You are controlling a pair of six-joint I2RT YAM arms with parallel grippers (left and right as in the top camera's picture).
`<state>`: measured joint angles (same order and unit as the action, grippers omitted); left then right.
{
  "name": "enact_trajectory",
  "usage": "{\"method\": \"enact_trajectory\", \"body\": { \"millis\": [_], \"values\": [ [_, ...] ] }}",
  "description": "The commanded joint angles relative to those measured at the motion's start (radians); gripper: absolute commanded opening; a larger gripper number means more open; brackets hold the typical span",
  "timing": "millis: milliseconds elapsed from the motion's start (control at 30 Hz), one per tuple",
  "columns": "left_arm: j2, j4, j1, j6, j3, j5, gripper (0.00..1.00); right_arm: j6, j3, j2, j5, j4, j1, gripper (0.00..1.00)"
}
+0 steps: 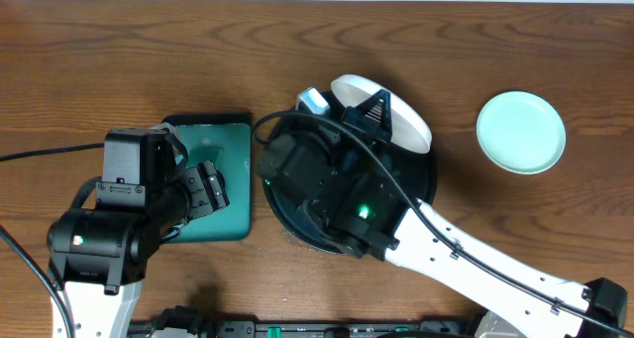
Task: Clean dirty plates on tray and stack at the side
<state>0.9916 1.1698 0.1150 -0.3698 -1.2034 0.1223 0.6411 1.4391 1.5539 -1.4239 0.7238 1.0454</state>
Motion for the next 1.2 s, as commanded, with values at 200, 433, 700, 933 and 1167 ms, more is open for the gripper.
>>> {"method": "enact_trajectory", "body": {
  "millis": [200,433,700,933,1167],
  "values": [
    [0.001,0.001,0.004,-0.009,-0.006,0.001,0.82,0.048,0.021,-0.017,-0.061,-0.003,0.008,0.01],
    [0.001,0.001,0.004,-0.009,-0.006,0.001,0.82,0.048,0.021,-0.017,-0.061,-0.004,0.008,0.01],
    [0.001,0.001,0.004,-0.009,-0.006,0.001,0.82,0.047,0.021,-0.017,-0.05,-0.01,0.007,0.01],
    [0.001,0.001,0.004,-0.009,-0.006,0.001,0.82,0.034,0.021,-0.017,-0.032,-0.01,0.014,0.01],
    [0.001,0.001,0.004,-0.009,-0.006,0.001,0.82,0.025,0.021,-0.017,0.0,-0.01,0.021,0.01]
  ]
}}
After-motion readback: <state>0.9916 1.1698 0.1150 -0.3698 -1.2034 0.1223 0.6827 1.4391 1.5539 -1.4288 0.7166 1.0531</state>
